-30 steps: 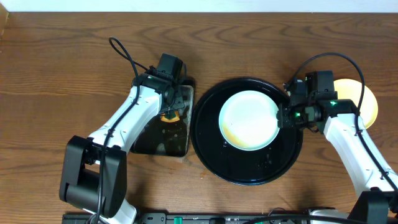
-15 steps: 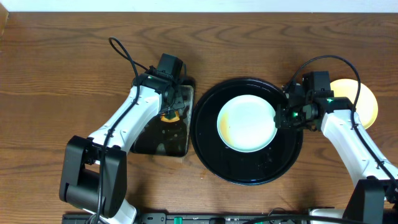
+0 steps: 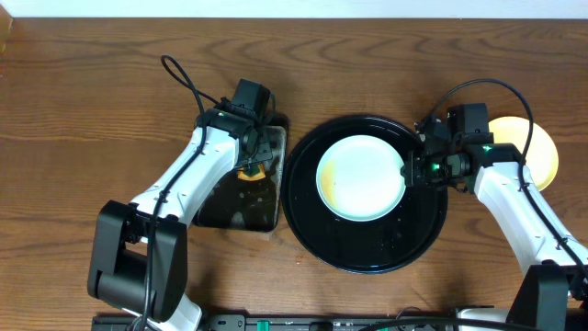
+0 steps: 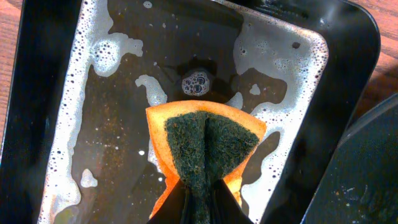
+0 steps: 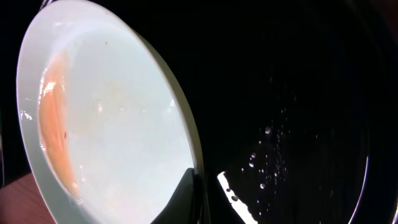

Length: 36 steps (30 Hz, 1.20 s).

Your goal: Clean dirty plates on tray and stack at the side

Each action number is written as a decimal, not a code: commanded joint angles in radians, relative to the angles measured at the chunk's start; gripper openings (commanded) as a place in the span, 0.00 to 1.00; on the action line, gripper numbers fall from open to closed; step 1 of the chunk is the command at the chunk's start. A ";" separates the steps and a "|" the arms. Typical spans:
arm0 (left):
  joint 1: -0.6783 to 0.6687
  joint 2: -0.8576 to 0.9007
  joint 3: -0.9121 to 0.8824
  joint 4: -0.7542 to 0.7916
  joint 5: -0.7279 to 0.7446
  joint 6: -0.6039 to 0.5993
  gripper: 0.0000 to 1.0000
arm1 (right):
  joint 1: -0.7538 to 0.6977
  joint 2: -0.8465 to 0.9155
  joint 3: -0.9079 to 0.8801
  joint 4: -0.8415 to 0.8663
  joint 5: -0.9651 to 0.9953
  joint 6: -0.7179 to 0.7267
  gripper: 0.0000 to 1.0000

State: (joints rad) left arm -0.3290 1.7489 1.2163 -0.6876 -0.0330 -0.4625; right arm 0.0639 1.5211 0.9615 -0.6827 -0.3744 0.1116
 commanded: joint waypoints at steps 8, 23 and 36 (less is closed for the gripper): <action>0.002 -0.010 -0.007 -0.004 -0.012 0.017 0.10 | -0.013 0.004 0.022 0.036 -0.106 -0.015 0.01; 0.002 -0.010 -0.007 -0.004 -0.012 0.017 0.10 | -0.012 0.004 0.022 -0.003 -0.109 0.120 0.01; 0.002 -0.010 -0.008 -0.004 -0.012 0.017 0.10 | -0.012 0.004 0.022 -0.051 0.077 0.165 0.01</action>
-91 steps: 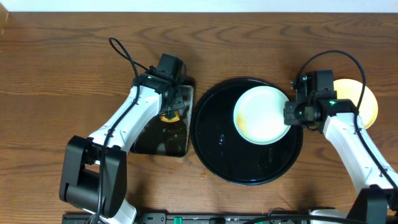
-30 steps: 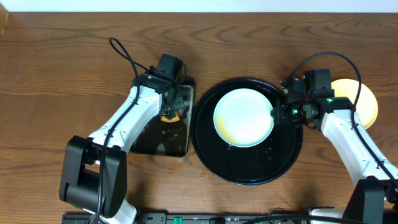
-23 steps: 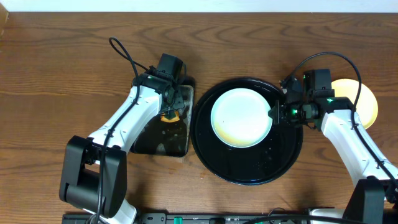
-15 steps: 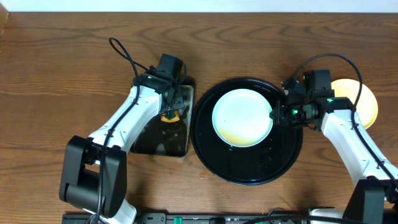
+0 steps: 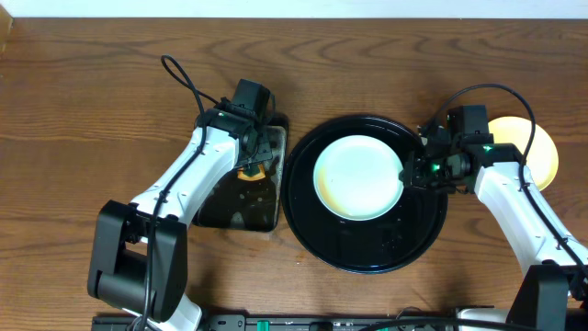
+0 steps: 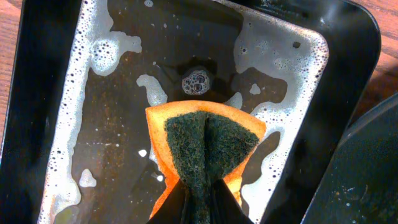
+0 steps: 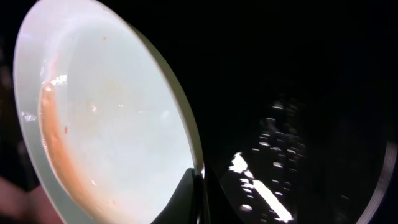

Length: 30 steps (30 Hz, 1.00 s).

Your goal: Clean dirty plates on tray and stack at the side

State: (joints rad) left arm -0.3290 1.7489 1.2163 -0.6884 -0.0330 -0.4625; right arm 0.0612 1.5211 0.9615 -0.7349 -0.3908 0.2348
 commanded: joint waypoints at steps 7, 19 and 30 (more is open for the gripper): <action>0.002 -0.010 -0.008 -0.003 -0.012 0.017 0.10 | -0.008 0.004 0.022 0.023 0.026 0.023 0.01; 0.002 -0.010 -0.007 -0.003 -0.012 0.017 0.10 | -0.008 0.004 0.022 0.025 0.058 0.020 0.01; 0.002 -0.010 -0.008 -0.003 -0.012 0.017 0.10 | -0.008 0.004 0.022 0.043 -0.005 -0.021 0.01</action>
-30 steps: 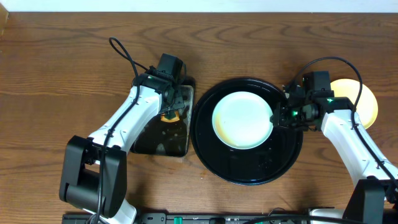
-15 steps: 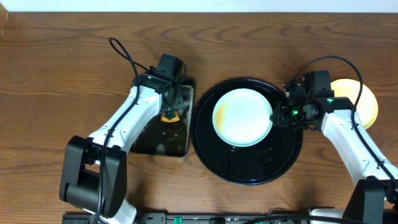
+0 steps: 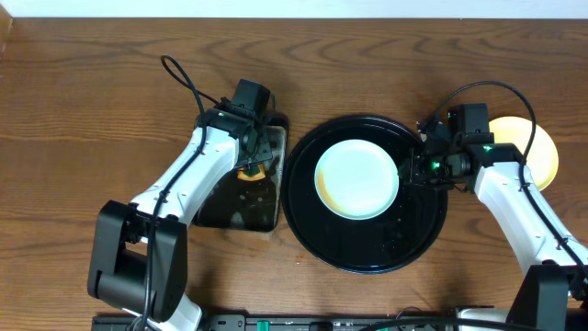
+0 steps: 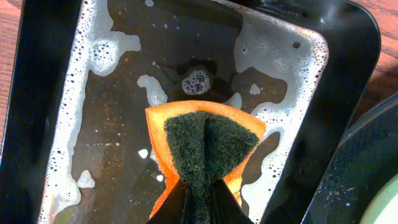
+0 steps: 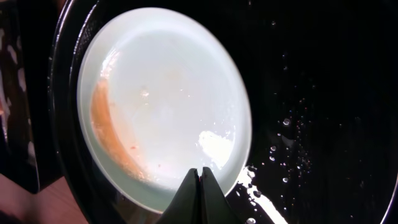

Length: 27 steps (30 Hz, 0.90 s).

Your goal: Clean dirty plates on tray and stack at the side

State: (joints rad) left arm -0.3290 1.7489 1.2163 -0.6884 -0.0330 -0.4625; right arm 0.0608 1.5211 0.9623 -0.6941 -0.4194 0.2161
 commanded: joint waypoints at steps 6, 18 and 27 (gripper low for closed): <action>0.002 -0.010 -0.007 -0.003 -0.012 0.017 0.10 | -0.008 0.004 0.021 0.005 0.027 -0.004 0.01; 0.002 -0.010 -0.008 -0.003 -0.012 0.017 0.10 | -0.007 0.018 0.000 0.072 0.127 -0.004 0.31; 0.002 -0.010 -0.008 -0.003 -0.012 0.017 0.10 | 0.004 0.121 -0.011 0.098 0.114 -0.025 0.29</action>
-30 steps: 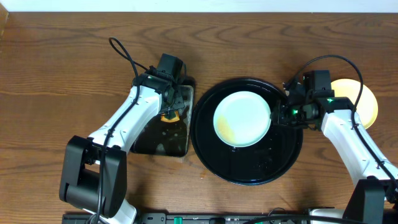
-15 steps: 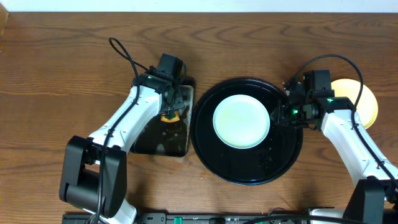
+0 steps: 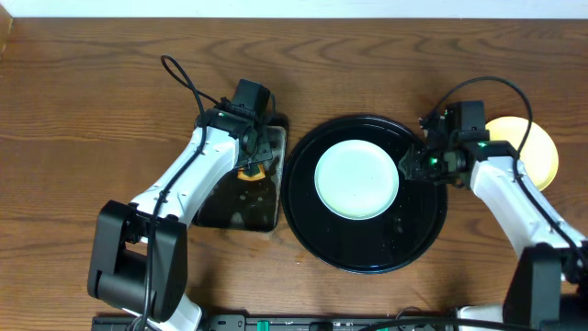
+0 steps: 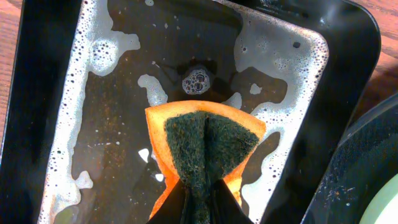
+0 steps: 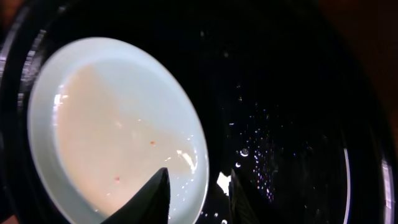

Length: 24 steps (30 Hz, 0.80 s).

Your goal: Clean dirty plates on tray and stack at the side

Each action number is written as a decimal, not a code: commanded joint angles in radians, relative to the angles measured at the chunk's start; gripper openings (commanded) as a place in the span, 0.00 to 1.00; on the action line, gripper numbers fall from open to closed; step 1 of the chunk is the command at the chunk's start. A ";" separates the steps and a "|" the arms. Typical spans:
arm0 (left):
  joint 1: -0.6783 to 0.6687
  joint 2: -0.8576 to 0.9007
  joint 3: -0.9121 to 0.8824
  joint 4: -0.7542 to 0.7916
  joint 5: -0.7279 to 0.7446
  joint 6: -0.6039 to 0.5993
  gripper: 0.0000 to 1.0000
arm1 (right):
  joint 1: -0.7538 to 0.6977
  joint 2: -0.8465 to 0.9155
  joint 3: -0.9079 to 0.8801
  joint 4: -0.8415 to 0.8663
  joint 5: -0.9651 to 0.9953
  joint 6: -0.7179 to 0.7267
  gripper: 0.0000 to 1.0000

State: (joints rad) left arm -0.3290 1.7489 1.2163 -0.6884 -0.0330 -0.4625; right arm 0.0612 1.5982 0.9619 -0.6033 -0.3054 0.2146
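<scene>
A pale plate (image 3: 356,178) lies flat in the round black tray (image 3: 418,234). In the right wrist view the plate (image 5: 112,130) carries a few small red specks, and my right gripper (image 5: 198,196) stands open over its right rim, one finger above the plate, the other above the tray. My left gripper (image 4: 198,199) is shut on a folded orange-and-green sponge (image 4: 205,140) over the soapy rectangular basin (image 4: 56,124). A yellow plate (image 3: 542,147) lies on the table at the far right.
The rectangular basin (image 3: 220,211) of foamy water sits left of the round tray, the two nearly touching. Water drops (image 5: 261,155) dot the tray's wet floor. Brown wooden table (image 3: 92,92) spreads around both.
My right gripper has opened and let go of the pale plate's rim. The plate now lies flat in the tray. The left gripper and sponge have not moved.
My right gripper was shut on the pale plate's right rim, holding it tilted in the tray with an orange smear along its far side. The plate then sat lower and more to the left. Now it lies flat and released. The left gripper held the sponge over the basin throughout.
</scene>
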 commanded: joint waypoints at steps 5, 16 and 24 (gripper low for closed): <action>0.002 -0.010 -0.007 -0.003 -0.012 0.017 0.10 | 0.023 0.115 -0.011 0.034 -0.009 -0.029 0.28; 0.002 -0.010 -0.008 -0.003 -0.012 0.017 0.10 | 0.035 0.214 -0.011 0.084 -0.043 -0.029 0.01; 0.002 -0.010 -0.008 -0.004 -0.012 0.017 0.10 | 0.031 0.205 -0.010 0.108 -0.137 -0.030 0.01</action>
State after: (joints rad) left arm -0.3290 1.7489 1.2163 -0.6884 -0.0330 -0.4625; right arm 0.0856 1.7912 0.9585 -0.5064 -0.3775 0.1921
